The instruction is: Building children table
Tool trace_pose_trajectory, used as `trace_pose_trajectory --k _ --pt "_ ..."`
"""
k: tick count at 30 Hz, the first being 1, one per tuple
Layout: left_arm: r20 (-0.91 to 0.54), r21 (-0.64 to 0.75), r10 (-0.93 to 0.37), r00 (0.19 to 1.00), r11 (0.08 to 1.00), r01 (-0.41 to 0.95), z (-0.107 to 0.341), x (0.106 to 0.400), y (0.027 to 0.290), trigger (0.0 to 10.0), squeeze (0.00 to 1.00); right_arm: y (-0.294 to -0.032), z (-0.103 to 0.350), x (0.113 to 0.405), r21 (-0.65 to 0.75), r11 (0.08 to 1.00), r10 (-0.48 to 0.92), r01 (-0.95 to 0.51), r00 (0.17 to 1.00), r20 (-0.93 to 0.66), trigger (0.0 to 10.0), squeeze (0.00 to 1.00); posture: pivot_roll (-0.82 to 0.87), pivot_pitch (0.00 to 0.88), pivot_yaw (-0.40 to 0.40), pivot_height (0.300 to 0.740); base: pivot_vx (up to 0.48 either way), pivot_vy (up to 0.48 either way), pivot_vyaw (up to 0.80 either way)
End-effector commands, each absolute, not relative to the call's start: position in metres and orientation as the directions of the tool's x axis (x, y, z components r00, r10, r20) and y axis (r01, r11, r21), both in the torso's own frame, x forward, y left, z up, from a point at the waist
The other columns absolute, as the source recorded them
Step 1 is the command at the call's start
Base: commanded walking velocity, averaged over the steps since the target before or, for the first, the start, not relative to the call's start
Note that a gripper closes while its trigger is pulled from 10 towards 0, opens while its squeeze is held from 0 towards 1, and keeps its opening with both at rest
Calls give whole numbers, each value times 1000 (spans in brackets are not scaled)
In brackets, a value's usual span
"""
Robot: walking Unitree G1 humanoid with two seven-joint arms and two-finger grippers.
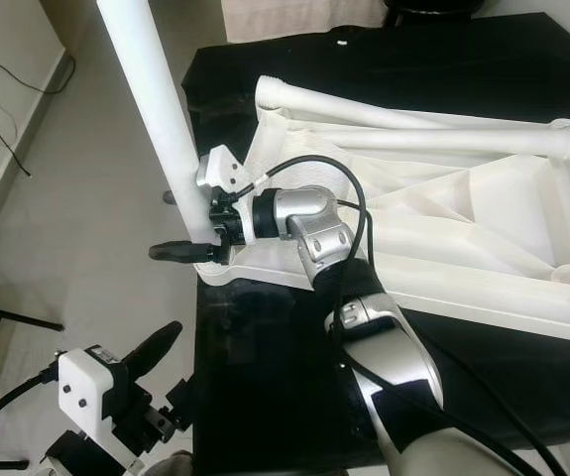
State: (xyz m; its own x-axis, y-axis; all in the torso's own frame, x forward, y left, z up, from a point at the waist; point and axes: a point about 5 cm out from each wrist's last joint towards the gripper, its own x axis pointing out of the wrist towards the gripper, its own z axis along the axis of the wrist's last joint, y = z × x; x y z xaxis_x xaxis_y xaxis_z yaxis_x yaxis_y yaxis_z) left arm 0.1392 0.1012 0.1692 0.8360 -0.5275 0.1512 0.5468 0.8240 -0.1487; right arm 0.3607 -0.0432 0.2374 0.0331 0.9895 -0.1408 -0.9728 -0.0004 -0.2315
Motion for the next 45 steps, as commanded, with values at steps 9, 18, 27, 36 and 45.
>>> trace_pose_trajectory --k 9,18,27,36,45 --pt "114 -143 -535 837 825 547 167 134 102 10000 0 -25 244 356 -192 -155 985 -969 -137 -105 0 0 88 287 33 740 0 0 0" --pt "113 -144 -532 839 827 544 167 136 101 10000 0 -35 248 360 -231 -94 995 -968 -84 -56 0 0 70 276 36 740 0 0 0" --pt "118 -146 -536 836 823 549 164 139 101 10000 0 -69 231 363 -175 543 839 -821 541 63 0 0 42 261 17 740 0 0 0" --pt "117 -139 -536 836 825 548 158 150 107 10000 0 -58 187 313 -106 896 441 -432 893 86 0 0 27 201 41 740 0 0 0" --pt "130 -133 -515 847 838 530 160 152 108 10000 0 -47 189 319 -197 775 614 -600 789 11 10000 0 50 206 45 740 0 0 0"
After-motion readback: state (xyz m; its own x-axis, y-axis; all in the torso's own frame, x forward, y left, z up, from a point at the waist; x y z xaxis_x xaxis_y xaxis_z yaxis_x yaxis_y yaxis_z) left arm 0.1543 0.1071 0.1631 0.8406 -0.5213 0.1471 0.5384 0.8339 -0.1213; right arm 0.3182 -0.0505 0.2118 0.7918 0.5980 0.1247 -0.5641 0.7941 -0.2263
